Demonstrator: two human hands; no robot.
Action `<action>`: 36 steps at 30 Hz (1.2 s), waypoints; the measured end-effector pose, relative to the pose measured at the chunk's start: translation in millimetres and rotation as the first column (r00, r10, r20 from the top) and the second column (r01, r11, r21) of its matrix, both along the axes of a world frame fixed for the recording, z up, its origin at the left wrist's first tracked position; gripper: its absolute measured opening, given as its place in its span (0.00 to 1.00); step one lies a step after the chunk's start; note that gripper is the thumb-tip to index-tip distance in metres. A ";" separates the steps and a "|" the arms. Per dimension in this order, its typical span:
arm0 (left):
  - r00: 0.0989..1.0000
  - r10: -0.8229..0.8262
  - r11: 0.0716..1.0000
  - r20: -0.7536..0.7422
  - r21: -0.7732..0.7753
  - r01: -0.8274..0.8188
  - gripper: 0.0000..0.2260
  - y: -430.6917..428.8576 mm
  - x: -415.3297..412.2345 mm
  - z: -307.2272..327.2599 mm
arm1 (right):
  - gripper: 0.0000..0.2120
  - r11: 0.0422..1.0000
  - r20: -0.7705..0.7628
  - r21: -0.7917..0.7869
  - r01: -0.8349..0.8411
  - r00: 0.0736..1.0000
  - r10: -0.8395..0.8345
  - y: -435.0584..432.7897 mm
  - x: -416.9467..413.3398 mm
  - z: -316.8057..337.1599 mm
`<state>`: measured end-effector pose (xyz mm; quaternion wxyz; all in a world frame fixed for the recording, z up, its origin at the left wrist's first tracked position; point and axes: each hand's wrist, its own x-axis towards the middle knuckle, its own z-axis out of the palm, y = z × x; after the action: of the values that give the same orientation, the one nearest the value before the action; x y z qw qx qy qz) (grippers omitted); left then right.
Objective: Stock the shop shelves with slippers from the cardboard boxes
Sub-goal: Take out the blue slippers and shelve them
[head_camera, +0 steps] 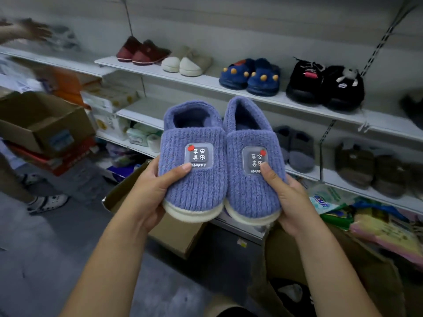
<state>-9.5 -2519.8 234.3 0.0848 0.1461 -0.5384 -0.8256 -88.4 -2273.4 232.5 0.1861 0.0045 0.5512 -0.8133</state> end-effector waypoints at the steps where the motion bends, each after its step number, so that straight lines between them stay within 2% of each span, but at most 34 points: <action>1: 1.000 0.016 1.000 0.009 0.008 -0.016 0.29 -4.9 -2.1 -2.6 | 0.18 1.000 0.007 0.017 -0.007 1.000 0.007 -4.8 -4.6 -2.4; 6: 0.992 0.100 0.994 0.081 0.034 -0.103 0.26 -34.4 -24.4 -17.7 | 0.20 0.995 0.037 0.082 -0.061 0.998 0.058 -32.1 -39.1 -19.7; 10: 0.977 0.169 0.985 0.131 -0.005 -0.170 0.29 -65.9 -55.4 -23.5 | 0.18 0.989 0.076 0.085 -0.122 0.990 0.116 -66.4 -79.5 -33.3; 16: 0.950 0.258 0.966 0.178 -0.043 -0.254 0.15 -106.9 -108.2 -16.0 | 0.21 0.978 0.110 0.090 -0.190 0.978 0.180 -116.0 -143.7 -43.9; 22: 0.931 0.274 0.957 0.241 0.026 -0.288 0.23 -129.6 -146.1 -49.9 | 0.18 0.968 0.118 0.153 -0.199 0.976 0.182 -137.4 -185.0 -62.6; 25: 0.926 0.253 0.961 0.282 0.038 -0.274 0.22 -150.0 -162.1 -68.3 | 0.18 0.967 0.139 0.206 -0.152 0.982 0.125 -147.5 -197.8 -76.9; 29: 0.928 0.202 0.973 0.313 0.040 -0.226 0.21 -186.5 -186.8 -90.7 | 0.26 0.965 0.202 0.234 -0.122 0.977 0.075 -169.2 -210.5 -105.6; 33: 0.935 0.129 0.989 0.331 0.029 -0.146 0.26 -237.0 -221.9 -109.0 | 0.25 0.967 0.240 0.251 -0.035 0.970 -0.027 -215.9 -222.3 -124.1; 36: 0.947 0.020 1.000 0.322 -0.028 -0.012 0.24 -284.6 -261.5 -119.2 | 0.35 0.950 0.245 0.308 0.049 0.961 -0.129 -261.6 -236.9 -131.1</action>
<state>-271.0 -2804.5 115.1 0.0044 0.2820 -0.5544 -0.7830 -325.3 -2535.0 101.4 0.2171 0.1652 0.6375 -0.7205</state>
